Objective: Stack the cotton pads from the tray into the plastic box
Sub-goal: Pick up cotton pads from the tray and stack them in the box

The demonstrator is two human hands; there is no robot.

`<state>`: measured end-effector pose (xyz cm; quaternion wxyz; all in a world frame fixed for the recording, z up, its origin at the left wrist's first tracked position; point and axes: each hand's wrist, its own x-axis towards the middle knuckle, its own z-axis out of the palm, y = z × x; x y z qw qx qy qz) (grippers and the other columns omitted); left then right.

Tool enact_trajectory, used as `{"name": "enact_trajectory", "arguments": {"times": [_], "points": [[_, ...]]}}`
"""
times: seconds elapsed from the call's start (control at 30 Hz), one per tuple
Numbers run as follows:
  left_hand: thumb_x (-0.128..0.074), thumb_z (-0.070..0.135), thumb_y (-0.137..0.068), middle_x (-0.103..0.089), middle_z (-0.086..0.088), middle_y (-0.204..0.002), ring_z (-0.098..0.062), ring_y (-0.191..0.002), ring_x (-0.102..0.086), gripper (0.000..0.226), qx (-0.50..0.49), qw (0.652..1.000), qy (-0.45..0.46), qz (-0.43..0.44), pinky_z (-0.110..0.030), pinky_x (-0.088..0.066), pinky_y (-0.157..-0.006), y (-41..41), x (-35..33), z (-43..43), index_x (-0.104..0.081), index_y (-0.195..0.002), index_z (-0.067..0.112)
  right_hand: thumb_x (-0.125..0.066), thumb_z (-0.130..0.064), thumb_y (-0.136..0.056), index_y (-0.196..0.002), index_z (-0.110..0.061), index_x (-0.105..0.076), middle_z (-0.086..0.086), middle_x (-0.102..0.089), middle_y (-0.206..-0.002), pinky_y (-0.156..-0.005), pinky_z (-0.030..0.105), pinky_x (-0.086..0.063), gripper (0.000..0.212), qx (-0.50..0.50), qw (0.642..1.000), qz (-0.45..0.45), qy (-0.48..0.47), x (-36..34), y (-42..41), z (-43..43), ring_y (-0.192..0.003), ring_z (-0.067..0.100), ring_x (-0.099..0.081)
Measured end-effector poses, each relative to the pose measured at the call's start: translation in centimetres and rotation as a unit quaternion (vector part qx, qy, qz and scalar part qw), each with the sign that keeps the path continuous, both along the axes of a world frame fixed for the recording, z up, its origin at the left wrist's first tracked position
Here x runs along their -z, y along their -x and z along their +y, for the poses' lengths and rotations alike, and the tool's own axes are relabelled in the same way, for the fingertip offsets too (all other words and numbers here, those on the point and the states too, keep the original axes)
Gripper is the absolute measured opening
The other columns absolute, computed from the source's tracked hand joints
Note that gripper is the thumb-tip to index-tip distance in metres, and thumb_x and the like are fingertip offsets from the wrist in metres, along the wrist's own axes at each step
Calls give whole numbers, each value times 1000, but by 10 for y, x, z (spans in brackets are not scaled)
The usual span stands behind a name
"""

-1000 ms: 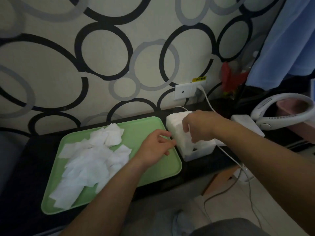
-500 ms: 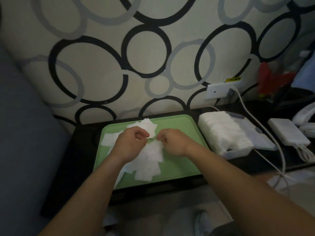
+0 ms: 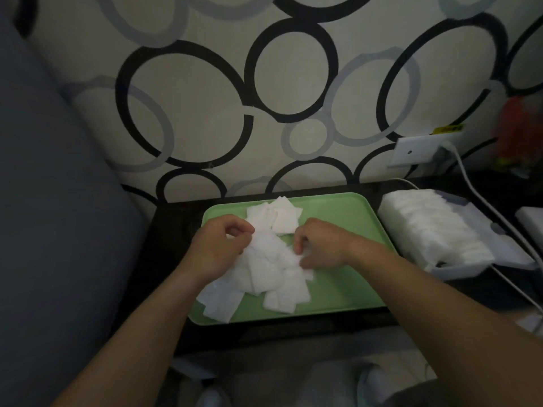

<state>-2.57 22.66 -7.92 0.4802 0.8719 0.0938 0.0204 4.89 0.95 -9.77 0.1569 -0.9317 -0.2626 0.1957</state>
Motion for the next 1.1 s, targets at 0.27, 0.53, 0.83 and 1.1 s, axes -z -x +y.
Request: {"name": "enact_trajectory", "arguments": {"times": [0.27,0.53,0.83,1.1], "points": [[-68,13,-91,-68,11,-89,-11,-84,-64,13,12,1000,2,-19,-28,-50,-80,5,-7,-15,-73,-90,25,-73,-23,-81,-105,-11,-64,3,-62,-102,-75,31,-46,28,24,999,30,6,-2,5,-4,-88,20,-56],[-75,18,-85,-69,10,-92,-11,-77,-63,14,22,999,-25,-34,-26,-52,-76,5,-5,-35,-72,-91,30,-76,-13,-81,-93,-13,-65,0,-64,-88,-66,27,-47,17,129,957,94,-241,-11,7,-34,-81,17,-61],[-74,26,-88,-75,-3,-105,-19,-95,-73,27,37,978,204,6,-36,-61,-83,-1,-12,-64,-69,-114,20,-75,-1,-81,-116,-8,-69,13,-73,-108,-85,41,-55,36,116,880,182,-423,-29,19,-37,-98,25,-70],[-71,11,-91,-78,-6,-92,-20,-76,-75,10,-29,951,307,16,-29,-58,-61,-2,-15,-68,-70,-100,15,-78,4,-76,-112,-4,-67,30,-68,-101,-90,51,-53,38,127,852,227,-454,-30,22,-34,-89,32,-67]]}}
